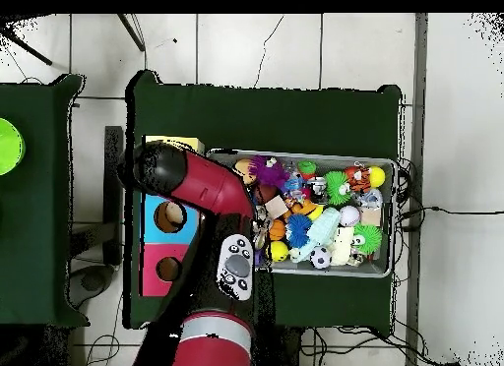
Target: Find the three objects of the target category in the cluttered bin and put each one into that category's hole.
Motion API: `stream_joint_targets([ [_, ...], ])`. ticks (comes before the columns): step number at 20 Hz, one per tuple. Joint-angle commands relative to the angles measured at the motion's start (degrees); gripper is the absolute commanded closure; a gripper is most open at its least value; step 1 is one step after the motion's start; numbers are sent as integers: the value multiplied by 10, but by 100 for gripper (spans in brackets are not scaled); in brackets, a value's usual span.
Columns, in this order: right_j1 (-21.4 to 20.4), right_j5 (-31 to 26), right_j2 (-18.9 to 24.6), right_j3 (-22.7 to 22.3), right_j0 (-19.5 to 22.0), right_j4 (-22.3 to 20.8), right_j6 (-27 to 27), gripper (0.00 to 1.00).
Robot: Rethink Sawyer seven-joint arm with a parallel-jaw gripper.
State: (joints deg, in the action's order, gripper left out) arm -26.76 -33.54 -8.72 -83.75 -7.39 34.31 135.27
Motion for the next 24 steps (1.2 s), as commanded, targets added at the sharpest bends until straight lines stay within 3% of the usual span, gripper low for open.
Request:
stream_joint_targets([
  [1, 56, 26, 31, -10, 22, -35, 43, 100],
  [6, 80, 2, -7, 26, 2, -46, 79, 100],
  [11, 90, -14, -36, 29, -37, -27, 149, 100],
  [19, 147, 33, -34, 66, -55, 19, 177, 100],
  [24, 182, 88, -21, 82, -52, 45, 167, 100],
])
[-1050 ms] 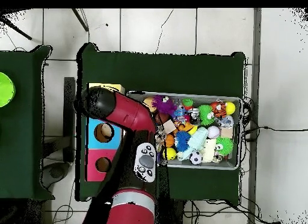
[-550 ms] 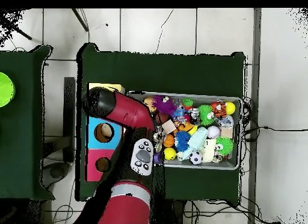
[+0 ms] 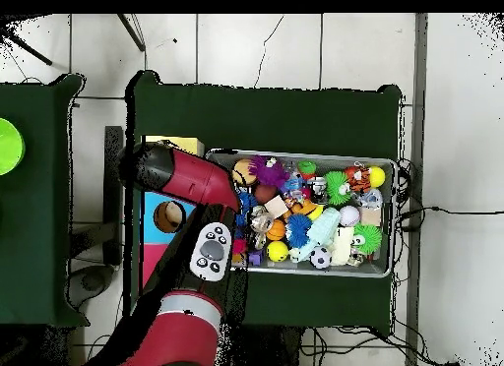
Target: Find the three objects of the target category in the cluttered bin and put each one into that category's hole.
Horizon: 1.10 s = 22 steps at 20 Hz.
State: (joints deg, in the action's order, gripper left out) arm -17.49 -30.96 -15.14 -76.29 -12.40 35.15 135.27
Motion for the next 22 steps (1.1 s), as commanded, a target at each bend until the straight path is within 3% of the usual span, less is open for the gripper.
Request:
stream_joint_targets([
  [1, 95, 68, 41, 11, -3, 39, 167, 100],
  [9, 121, 121, 49, 20, -1, 57, 156, 100],
  [18, 112, 139, 58, 1, 4, 70, 158, 100],
  [22, 118, 139, 36, 6, -9, 78, 179, 100],
])
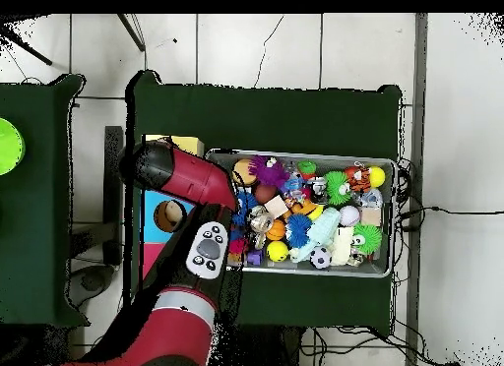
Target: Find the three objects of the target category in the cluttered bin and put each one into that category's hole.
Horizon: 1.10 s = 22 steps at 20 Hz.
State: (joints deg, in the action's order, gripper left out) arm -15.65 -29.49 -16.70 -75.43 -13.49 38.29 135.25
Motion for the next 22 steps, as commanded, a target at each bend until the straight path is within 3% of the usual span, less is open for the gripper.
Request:
stream_joint_targets([
  [1, 97, 126, 61, -7, 6, 47, 172, 100],
  [8, 88, 149, 84, -21, 20, 47, 148, 100],
  [22, 56, 124, 87, -44, 28, 33, 118, 100],
])
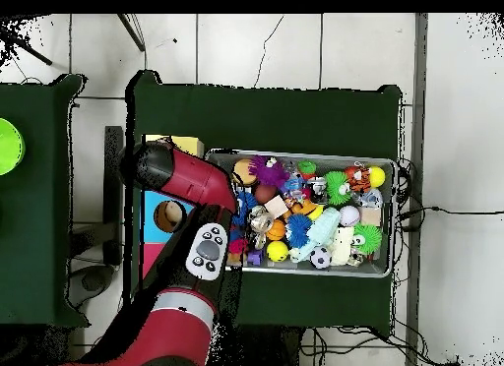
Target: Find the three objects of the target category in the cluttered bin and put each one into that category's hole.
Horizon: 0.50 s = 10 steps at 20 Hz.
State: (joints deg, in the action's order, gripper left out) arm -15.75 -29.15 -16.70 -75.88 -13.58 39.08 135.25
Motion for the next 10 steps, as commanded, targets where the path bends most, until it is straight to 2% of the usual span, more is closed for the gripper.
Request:
stream_joint_targets([
  [1, 55, 118, 87, -40, 29, 25, 117, 100],
  [10, 31, 74, 69, -50, 24, 18, 115, 100],
])
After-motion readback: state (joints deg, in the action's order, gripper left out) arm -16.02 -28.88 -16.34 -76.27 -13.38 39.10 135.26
